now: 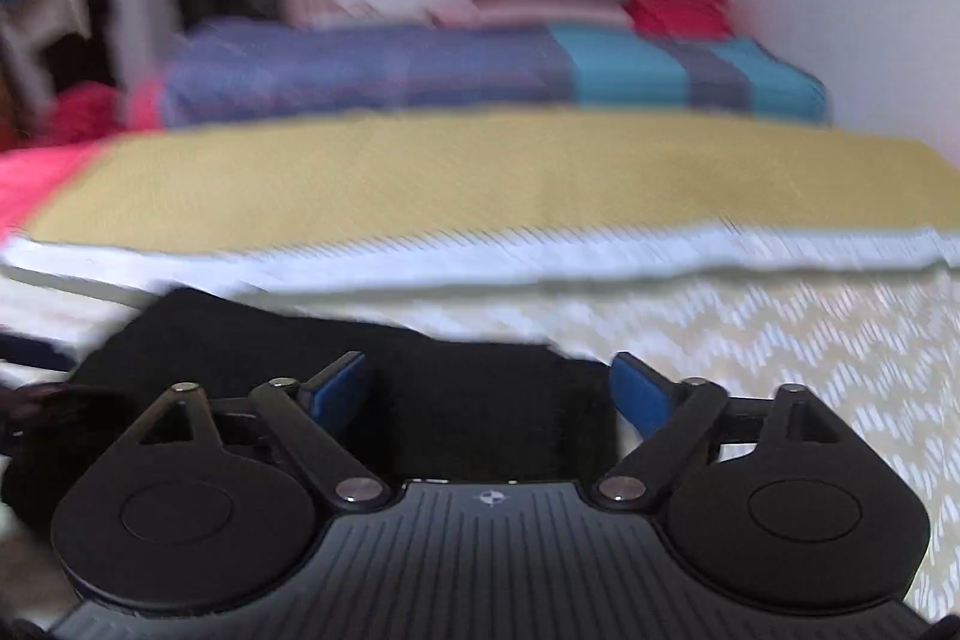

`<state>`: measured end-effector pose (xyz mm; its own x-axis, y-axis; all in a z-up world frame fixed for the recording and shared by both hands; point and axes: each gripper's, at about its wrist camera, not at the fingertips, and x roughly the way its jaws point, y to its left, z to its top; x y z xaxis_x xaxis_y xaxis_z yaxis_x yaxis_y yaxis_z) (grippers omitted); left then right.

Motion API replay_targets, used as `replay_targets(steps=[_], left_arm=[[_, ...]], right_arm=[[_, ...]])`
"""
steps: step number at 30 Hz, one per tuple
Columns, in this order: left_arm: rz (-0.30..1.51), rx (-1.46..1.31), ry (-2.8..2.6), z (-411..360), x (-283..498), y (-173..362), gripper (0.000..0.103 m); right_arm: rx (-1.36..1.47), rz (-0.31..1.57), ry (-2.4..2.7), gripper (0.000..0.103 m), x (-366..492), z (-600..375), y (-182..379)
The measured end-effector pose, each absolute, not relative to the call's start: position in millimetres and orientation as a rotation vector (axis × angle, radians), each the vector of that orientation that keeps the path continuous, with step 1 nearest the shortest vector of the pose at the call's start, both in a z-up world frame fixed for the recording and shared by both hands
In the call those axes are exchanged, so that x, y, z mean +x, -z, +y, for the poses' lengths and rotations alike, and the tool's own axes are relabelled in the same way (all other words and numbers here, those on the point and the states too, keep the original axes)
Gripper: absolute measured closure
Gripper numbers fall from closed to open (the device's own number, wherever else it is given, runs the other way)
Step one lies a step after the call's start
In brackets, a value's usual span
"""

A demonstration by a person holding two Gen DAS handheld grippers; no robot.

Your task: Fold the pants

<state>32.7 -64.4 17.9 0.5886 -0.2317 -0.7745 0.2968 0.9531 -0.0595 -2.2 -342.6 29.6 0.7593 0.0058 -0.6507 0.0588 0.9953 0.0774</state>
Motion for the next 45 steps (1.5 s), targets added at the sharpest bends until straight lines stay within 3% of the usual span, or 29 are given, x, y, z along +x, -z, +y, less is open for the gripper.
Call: replay_targets(steps=[3, 5, 7, 11, 15, 17, 20, 27, 37, 45], left_arm=[[0.866, 0.087, 0.313, -62.3, 27.4, -17.9, 0.000], [0.851, 0.111, 0.307, -60.4, 22.6, -22.6, 0.000], [0.840, 0.129, 0.297, -60.6, 20.0, -26.4, 0.000], [0.831, 0.144, 0.282, -65.1, 19.1, -25.6, 0.000], [0.831, 0.139, 0.278, -63.6, 15.5, -26.6, 0.000], [0.825, 0.137, 0.278, -60.9, 10.6, -30.8, 0.000], [0.797, 0.152, 0.261, -55.6, -3.0, -41.3, 0.000], [0.770, 0.180, 0.218, -43.3, -38.8, -59.4, 0.000], [0.903, 0.210, 0.226, -47.9, -76.7, -46.7, 0.000], [0.952, 0.236, 0.204, -55.9, -73.5, -33.9, 0.000]], right_arm=[[0.449, 0.735, 0.030, 0.014, -11.3, -391.4, -21.7], [0.507, 0.732, 0.079, 0.014, -22.1, -407.1, -25.9], [0.485, 0.704, 0.131, 0.014, -37.9, -406.2, -38.5], [0.354, 0.661, 0.033, 0.003, -72.5, -374.3, -58.7], [0.230, 0.739, 0.061, 0.003, -90.1, -358.8, -36.5], [0.309, 0.732, 0.066, 0.003, -100.8, -372.2, -31.2], [0.372, 0.721, 0.108, 0.002, -114.1, -385.0, -35.6], [0.194, 0.696, 0.241, 0.002, -124.4, -376.8, -51.7], [0.136, 0.766, -0.039, 0.001, -147.8, -339.6, -62.2], [0.071, 0.837, -0.058, 0.001, -142.2, -319.3, -39.5]])
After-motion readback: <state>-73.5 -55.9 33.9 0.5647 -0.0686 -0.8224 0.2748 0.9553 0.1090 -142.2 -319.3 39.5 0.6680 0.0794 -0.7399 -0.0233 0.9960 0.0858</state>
